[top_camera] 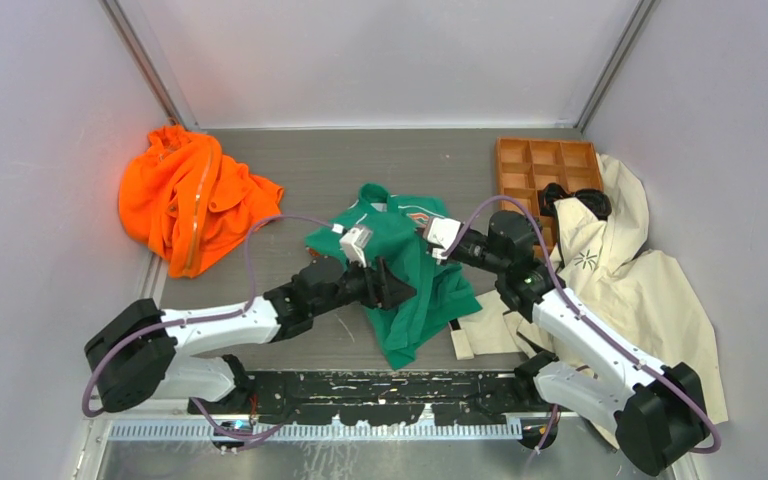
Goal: Zip up the jacket
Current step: Zip the zipper on the jacket.
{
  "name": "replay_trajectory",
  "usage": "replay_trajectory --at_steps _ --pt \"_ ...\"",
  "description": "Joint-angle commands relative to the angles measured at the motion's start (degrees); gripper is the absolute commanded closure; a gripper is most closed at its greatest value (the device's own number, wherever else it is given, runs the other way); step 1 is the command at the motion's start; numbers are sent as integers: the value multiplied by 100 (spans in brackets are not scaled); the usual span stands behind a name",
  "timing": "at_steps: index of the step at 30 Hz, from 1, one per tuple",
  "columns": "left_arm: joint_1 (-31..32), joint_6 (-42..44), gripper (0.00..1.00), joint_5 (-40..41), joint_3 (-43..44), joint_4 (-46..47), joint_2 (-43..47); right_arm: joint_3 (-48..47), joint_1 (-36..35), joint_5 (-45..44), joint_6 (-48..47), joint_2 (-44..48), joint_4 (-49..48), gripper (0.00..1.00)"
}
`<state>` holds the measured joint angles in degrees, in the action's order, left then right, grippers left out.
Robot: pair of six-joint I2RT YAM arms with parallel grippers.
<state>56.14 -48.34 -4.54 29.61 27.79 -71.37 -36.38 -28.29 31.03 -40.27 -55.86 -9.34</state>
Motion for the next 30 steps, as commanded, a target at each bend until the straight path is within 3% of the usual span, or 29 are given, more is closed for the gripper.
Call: replay_trajectory --at_steps 1,3,9,11,13,14,23,30 --pt "27 512 33 614 941 -255 -208 -171 -32 114 246 11 -423 99" --pt "24 540 32 942 1270 -838 -360 -176 -33 108 271 -17 -451 99" --pt "20 533 38 813 1808 -1139 -980 -176 -45 -27 441 -72 -705 99" --pt "-16 567 60 571 1875 -1121 -1212 -186 -42 -80 463 -91 -778 99" --pt "-101 563 92 35 1842 -929 -1349 -189 -43 -158 361 -146 -912 99" --pt "-133 548 99 -183 1801 -887 -1367 -198 -44 -230 251 -196 -1012 99" --pt "-128 754 100 -1403 977 -1370 -839 -1654 319 -541 -389 -1336 -1380 99" --pt "-105 714 100 -1595 136 -1376 -271 -2661 430 -428 -852 -1843 -1116 99"
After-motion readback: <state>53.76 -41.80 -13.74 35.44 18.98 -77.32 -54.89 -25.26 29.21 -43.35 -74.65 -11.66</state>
